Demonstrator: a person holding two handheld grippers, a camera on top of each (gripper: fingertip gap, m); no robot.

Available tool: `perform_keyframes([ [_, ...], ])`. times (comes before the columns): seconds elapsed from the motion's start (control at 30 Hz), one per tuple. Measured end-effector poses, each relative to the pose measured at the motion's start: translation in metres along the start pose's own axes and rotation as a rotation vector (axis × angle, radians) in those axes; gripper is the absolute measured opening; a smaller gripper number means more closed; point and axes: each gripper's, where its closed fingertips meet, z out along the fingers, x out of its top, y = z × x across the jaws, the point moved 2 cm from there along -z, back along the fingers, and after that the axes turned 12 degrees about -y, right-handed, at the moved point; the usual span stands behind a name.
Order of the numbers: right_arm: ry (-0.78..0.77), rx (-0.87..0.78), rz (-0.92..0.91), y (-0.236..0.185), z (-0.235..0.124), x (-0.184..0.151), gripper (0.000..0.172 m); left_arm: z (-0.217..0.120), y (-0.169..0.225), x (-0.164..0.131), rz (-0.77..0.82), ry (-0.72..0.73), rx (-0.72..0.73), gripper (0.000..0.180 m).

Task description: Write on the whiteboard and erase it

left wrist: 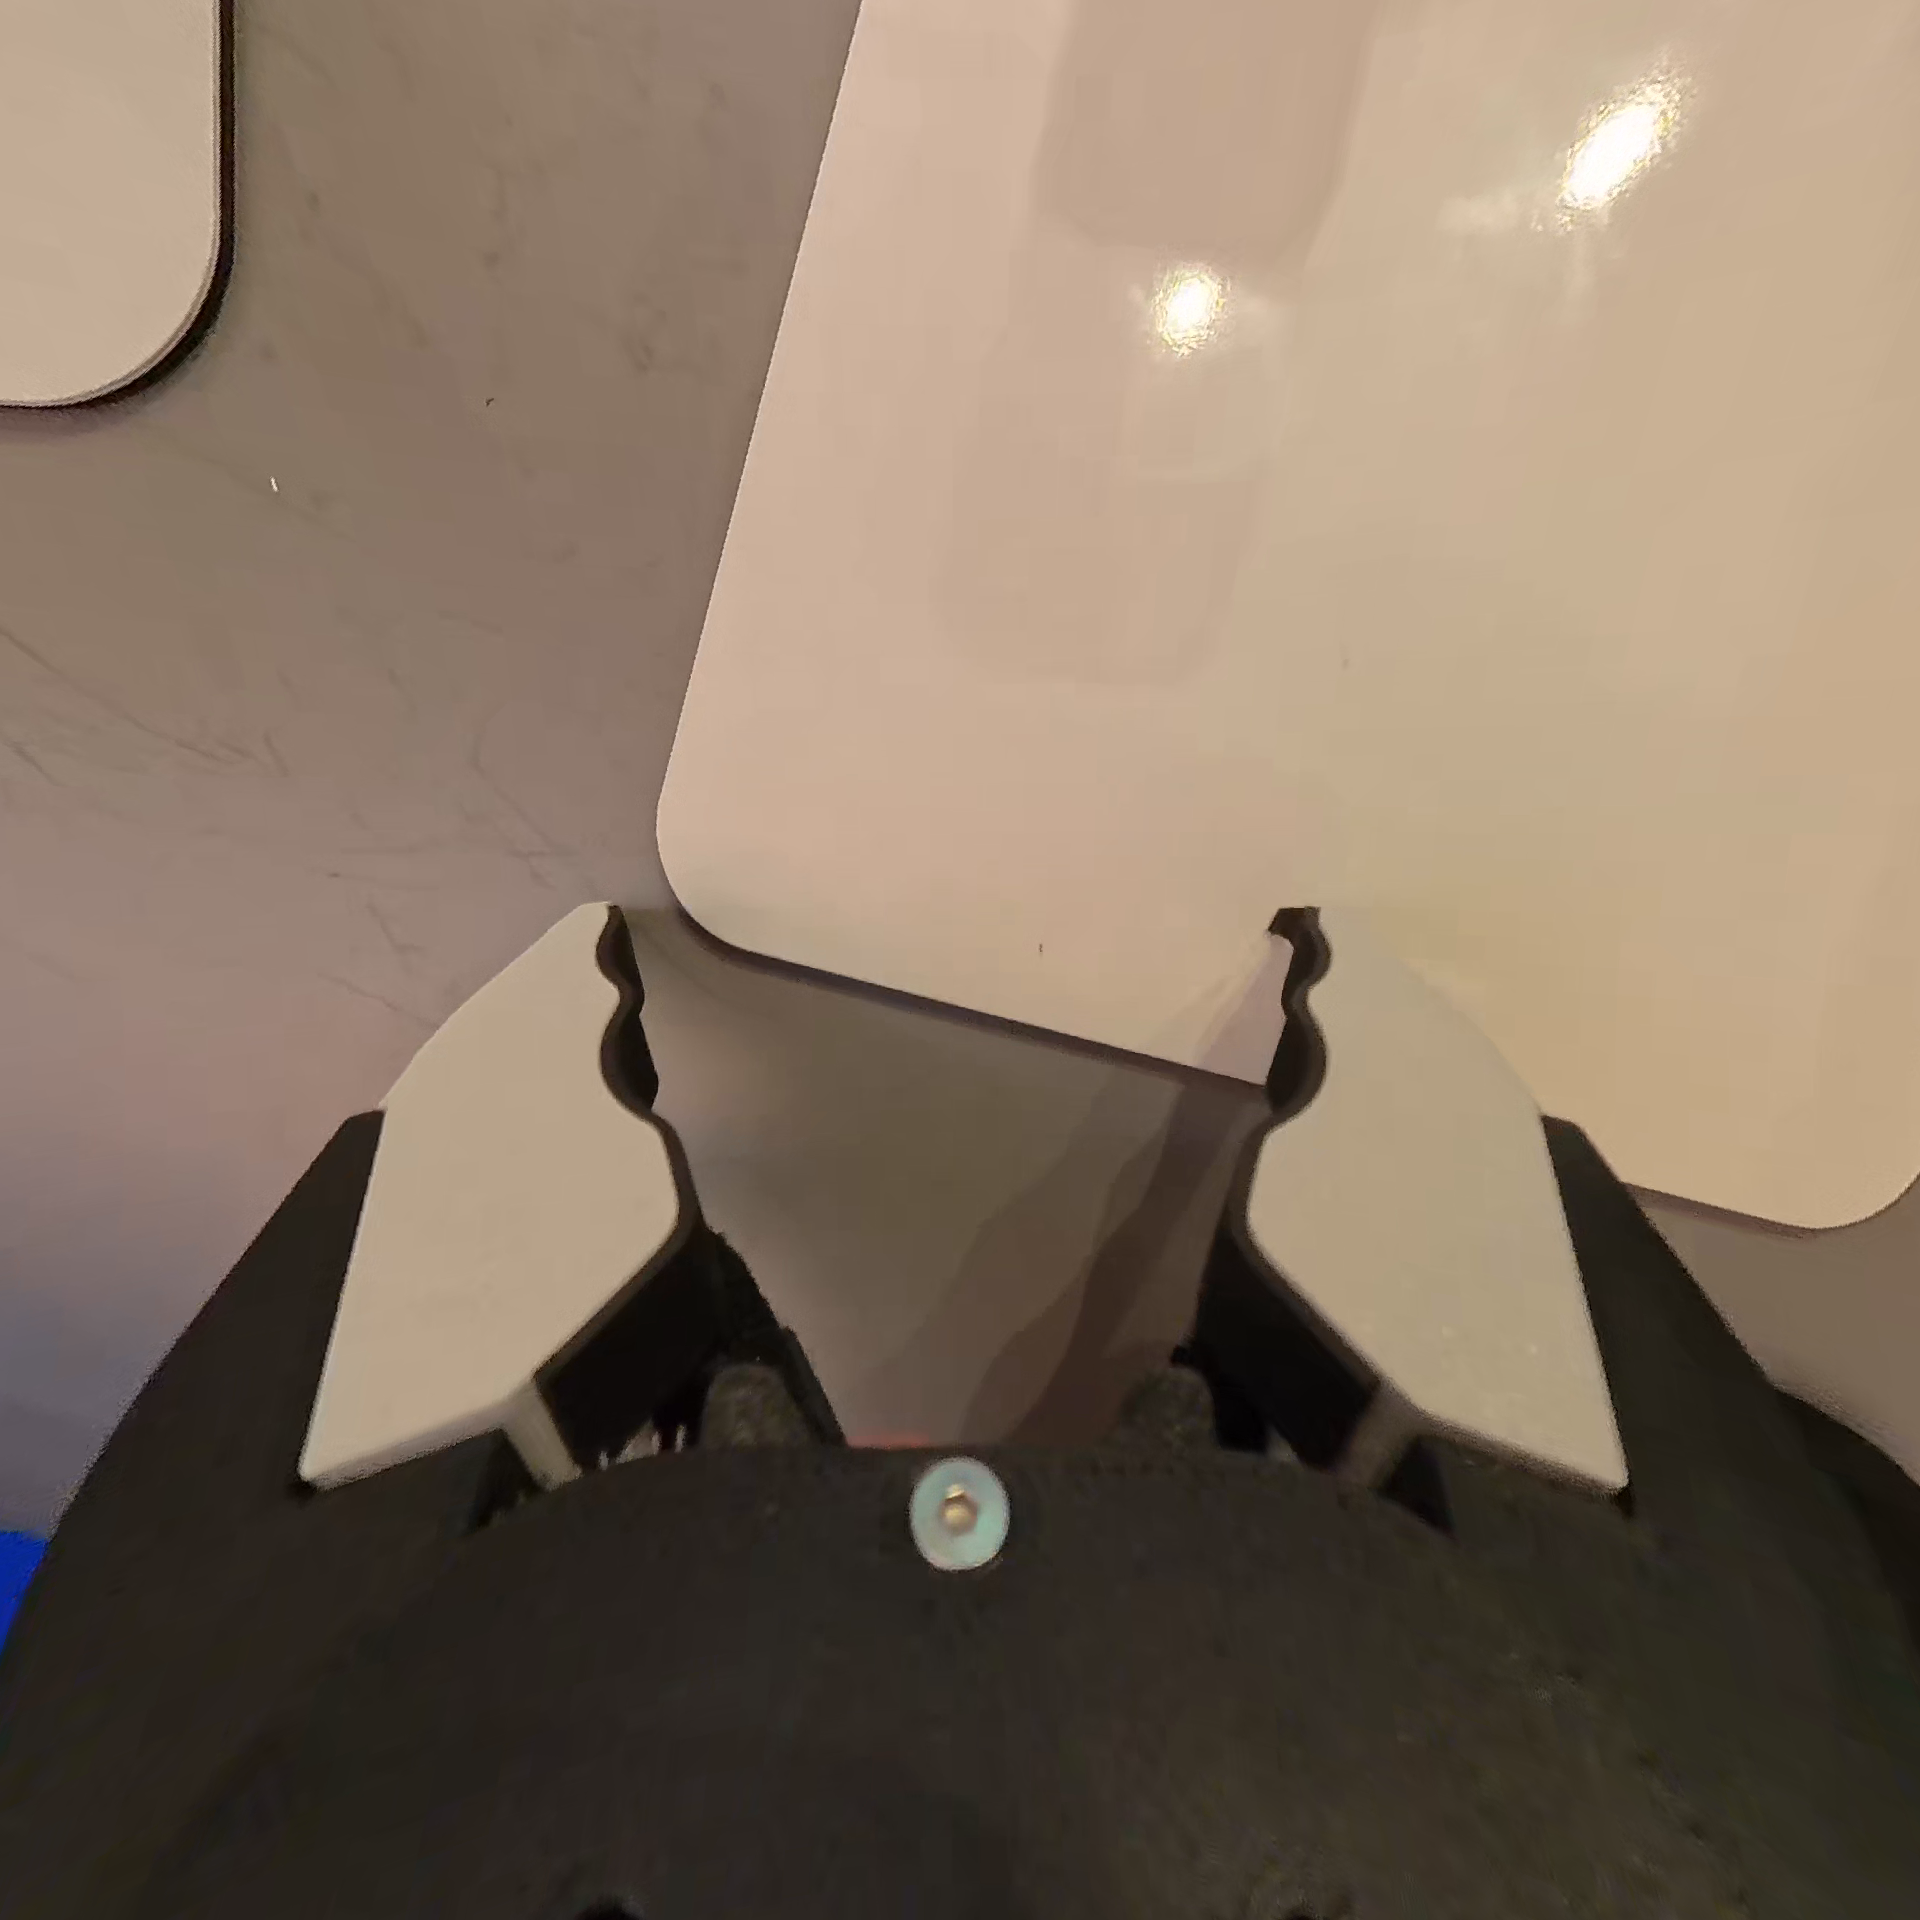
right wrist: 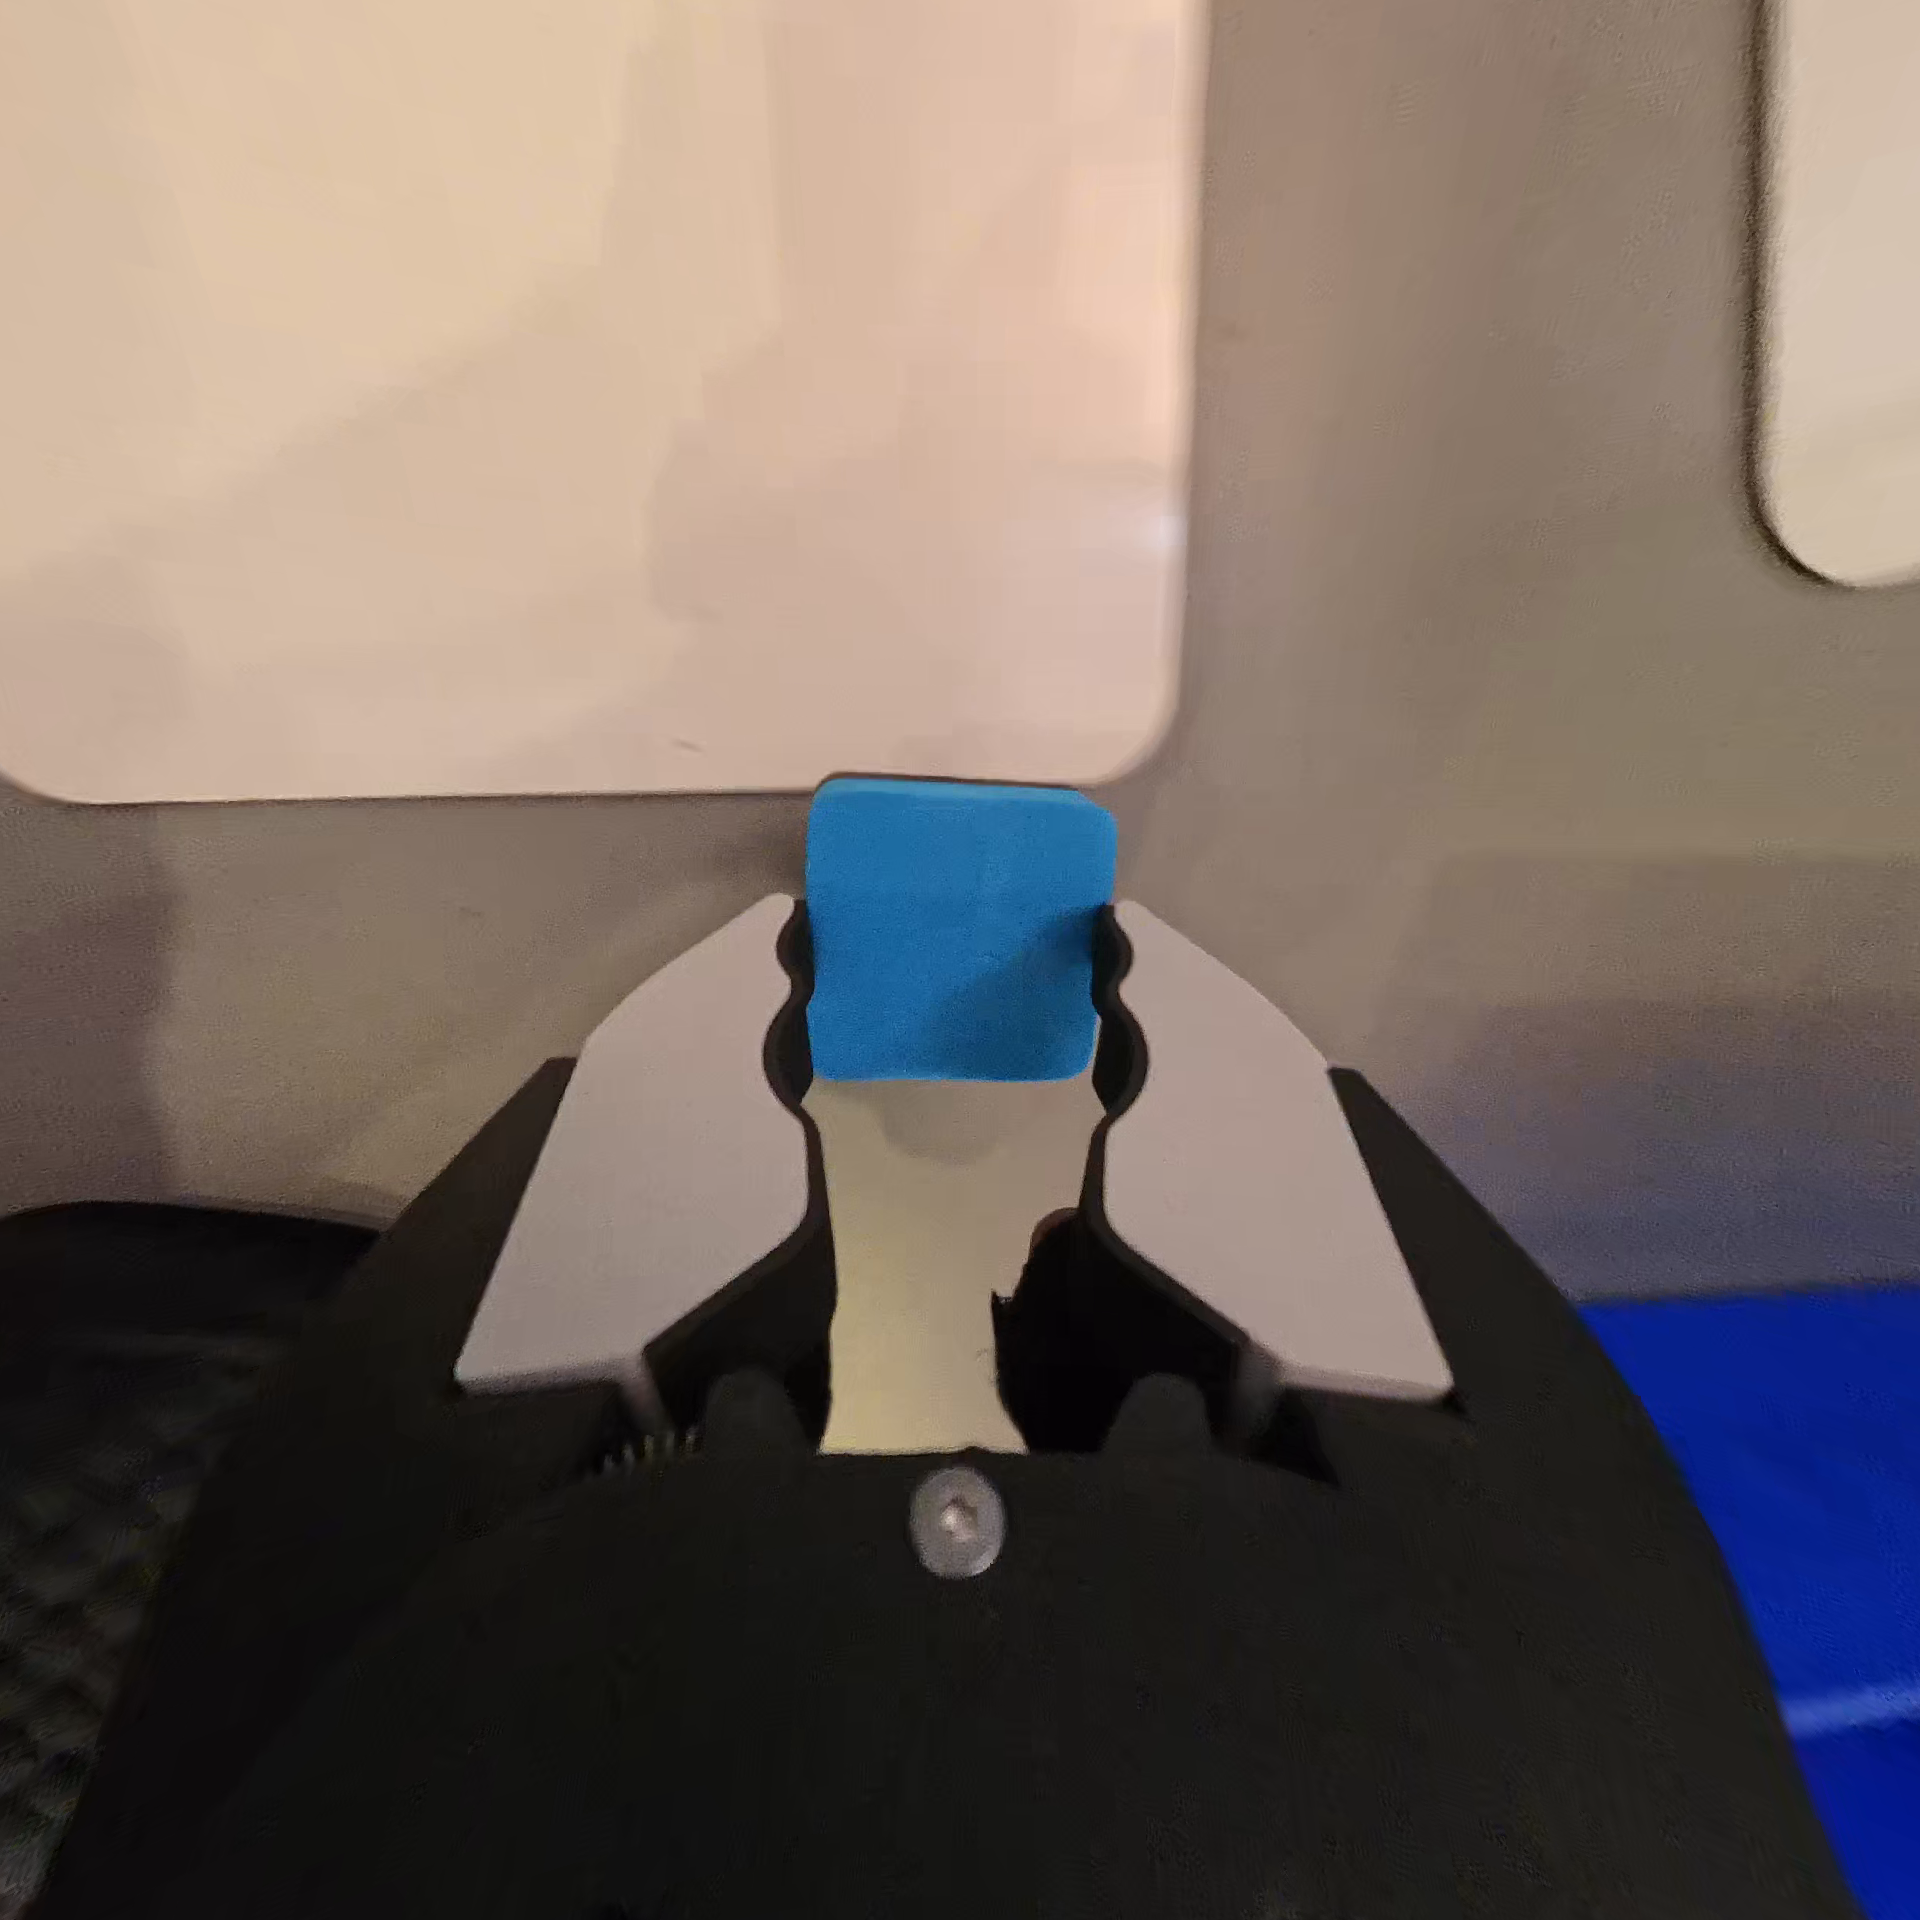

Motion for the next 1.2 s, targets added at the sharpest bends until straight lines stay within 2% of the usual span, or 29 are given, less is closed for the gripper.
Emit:
perform_keyframes([
  [0.17, -0.004, -0.006, -0.121, -0.040, 0.021, 0.034, 0.053, 0.003, 0.000, 0.005, -0.015, 0.007, 0.007, 0.119],
  [0.27, -0.027, -0.052, -0.059, -0.024, 0.024, 0.038, 0.053, 0.003, 0.000, 0.007, -0.026, 0.012, 0.012, 0.120],
  [0.37, -0.053, -0.023, -0.174, -0.039, 0.022, 0.038, 0.053, 0.004, 0.000, 0.008, -0.042, 0.032, 0.017, 0.121],
  [0.4, -0.088, -0.020, -0.152, -0.035, 0.022, 0.031, 0.053, 0.004, 0.000, 0.008, -0.047, 0.040, 0.020, 0.121],
  [0.47, -0.062, -0.021, -0.090, -0.025, 0.023, 0.033, 0.053, 0.004, 0.000, 0.008, -0.054, 0.050, 0.024, 0.121],
  [0.53, -0.073, -0.013, -0.174, -0.035, 0.022, 0.039, 0.053, 0.005, 0.000, 0.009, -0.058, 0.057, 0.025, 0.121],
  [0.63, -0.113, -0.072, -0.097, -0.012, 0.016, 0.021, 0.053, 0.005, 0.000, 0.009, -0.051, 0.057, 0.022, 0.121],
  [0.73, 0.014, -0.075, -0.031, 0.003, -0.004, 0.016, 0.053, 0.005, 0.000, 0.009, -0.046, 0.053, 0.020, 0.121],
  [0.8, 0.018, -0.094, 0.004, 0.015, -0.009, 0.007, 0.053, 0.005, 0.000, 0.009, -0.044, 0.050, 0.019, 0.121],
  [0.9, -0.049, -0.146, 0.021, 0.031, -0.008, -0.011, 0.053, 0.005, 0.000, 0.010, -0.047, 0.043, 0.021, 0.121],
  [1.0, -0.039, -0.132, 0.040, 0.039, -0.005, -0.018, 0.053, 0.005, 0.000, 0.010, -0.049, 0.040, 0.021, 0.122],
  [1.1, -0.100, -0.115, 0.038, 0.043, 0.008, -0.030, 0.053, 0.005, 0.000, 0.010, -0.049, 0.035, 0.021, 0.121],
  [1.2, -0.069, -0.066, 0.034, 0.041, 0.018, -0.029, 0.053, 0.005, 0.000, 0.011, -0.046, 0.028, 0.019, 0.120],
])
